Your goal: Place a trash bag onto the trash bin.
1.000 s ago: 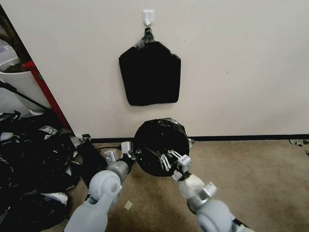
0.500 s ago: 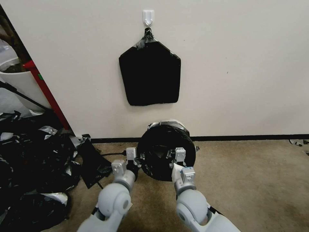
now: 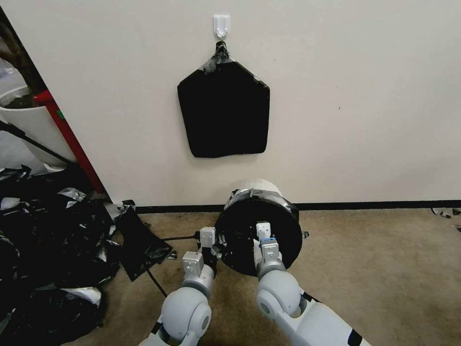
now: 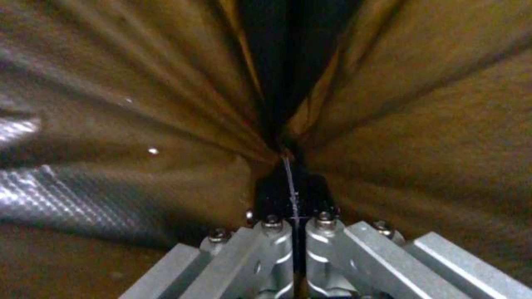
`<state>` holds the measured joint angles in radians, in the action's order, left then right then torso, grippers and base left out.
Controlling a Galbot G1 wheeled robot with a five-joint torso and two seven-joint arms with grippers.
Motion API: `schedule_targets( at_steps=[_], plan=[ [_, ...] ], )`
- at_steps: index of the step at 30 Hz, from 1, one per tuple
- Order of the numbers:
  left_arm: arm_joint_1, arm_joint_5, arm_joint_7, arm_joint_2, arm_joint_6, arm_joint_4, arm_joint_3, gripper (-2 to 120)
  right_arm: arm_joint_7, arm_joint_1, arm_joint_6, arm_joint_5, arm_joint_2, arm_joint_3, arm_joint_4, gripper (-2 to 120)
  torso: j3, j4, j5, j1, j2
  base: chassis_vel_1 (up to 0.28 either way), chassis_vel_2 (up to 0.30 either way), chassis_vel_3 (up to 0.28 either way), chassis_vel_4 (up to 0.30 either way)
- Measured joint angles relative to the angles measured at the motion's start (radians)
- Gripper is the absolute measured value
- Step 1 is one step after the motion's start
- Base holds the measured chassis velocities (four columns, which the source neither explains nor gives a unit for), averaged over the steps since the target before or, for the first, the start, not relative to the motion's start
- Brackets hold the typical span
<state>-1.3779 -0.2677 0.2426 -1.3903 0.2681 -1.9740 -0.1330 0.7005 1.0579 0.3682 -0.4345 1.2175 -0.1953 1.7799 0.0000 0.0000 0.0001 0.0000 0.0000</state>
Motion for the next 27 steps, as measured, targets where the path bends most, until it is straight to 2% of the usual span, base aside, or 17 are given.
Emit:
schedule_targets(
  at_steps=[6,14,20,27],
  plan=[
    [0.001,-0.013,0.000,0.002,0.023,-0.002,0.003,0,0.000,-0.018,0.003,0.026,-0.009,0.010,-0.023,0,0.000,0.0000,0.0000,0.000,0.000,0.000,0.000,0.000,0.000],
    [0.000,-0.027,0.002,0.003,0.049,-0.022,0.009,0,-0.034,-0.017,-0.031,0.151,-0.013,0.036,-0.050,0,0.000,0.0000,0.0000,0.000,0.000,0.000,0.000,0.000,0.000],
    [0.001,-0.026,0.002,0.003,0.050,-0.021,0.005,0,-0.083,0.038,-0.085,0.093,-0.030,0.018,0.037,0,0.000,0.0001,-0.0001,0.000,0.000,0.000,0.000,0.000,0.000],
    [-0.009,-0.023,0.002,0.003,0.049,-0.027,0.006,0,-0.092,0.068,-0.066,-0.020,-0.035,-0.008,0.084,0,0.000,0.0000,0.0000,0.000,0.000,0.000,0.000,0.000,0.000]
  ],
)
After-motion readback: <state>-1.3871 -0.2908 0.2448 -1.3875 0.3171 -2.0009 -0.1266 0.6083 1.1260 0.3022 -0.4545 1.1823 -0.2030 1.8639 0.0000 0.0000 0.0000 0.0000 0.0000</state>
